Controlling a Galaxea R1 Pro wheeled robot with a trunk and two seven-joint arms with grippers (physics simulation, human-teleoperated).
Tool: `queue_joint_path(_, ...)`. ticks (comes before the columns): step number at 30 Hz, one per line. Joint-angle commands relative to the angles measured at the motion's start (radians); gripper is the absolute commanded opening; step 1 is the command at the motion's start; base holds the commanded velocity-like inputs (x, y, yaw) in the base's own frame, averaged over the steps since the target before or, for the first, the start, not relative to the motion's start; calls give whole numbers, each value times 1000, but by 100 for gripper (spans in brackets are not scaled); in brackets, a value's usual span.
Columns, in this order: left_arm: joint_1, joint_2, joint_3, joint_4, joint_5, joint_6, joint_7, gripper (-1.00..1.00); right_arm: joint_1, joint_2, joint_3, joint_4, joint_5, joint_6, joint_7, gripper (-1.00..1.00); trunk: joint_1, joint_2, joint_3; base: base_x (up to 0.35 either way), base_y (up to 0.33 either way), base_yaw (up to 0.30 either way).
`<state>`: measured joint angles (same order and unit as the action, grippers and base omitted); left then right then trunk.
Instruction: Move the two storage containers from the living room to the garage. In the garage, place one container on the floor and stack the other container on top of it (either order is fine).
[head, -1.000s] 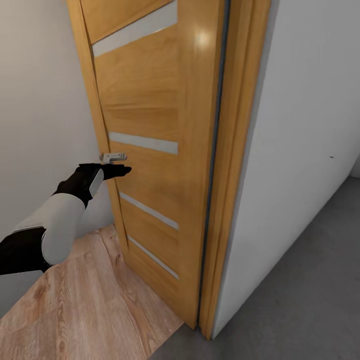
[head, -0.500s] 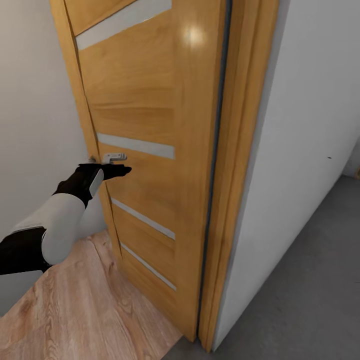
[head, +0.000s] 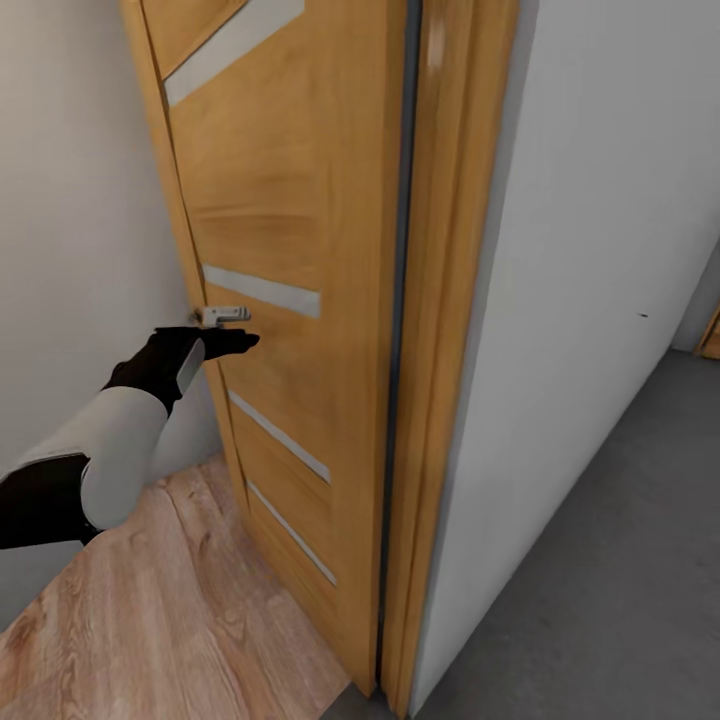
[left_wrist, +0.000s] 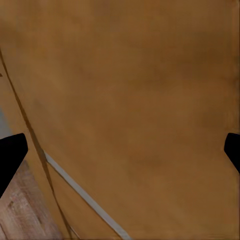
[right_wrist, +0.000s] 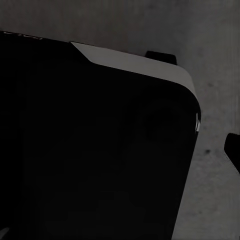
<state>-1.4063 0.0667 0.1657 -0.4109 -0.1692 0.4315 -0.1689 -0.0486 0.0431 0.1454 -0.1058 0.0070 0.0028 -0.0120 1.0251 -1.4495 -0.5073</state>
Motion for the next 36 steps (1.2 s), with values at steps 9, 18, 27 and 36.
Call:
queue_joint_path(9,0,-6,9,-3,20,7,-14,100,0,0,5,0,1,0,-1,100,0,-1,-1,-181,-1,-1)
queue_joint_path(18,0,-4,9,-3,20,7,-14,100,0,0,5,0,1,0,-2,100,0,-1,-1,-195,0,0)
queue_joint_path(27,0,-4,9,-3,21,7,-14,100,0,0,5,0,1,0,-2,100,0,-1,-1,-102,0,3)
queue_joint_path(36,0,-5,9,-3,21,7,-12,100,0,1,5,0,2,0,-2,100,0,-1,-10,-9,0,96)
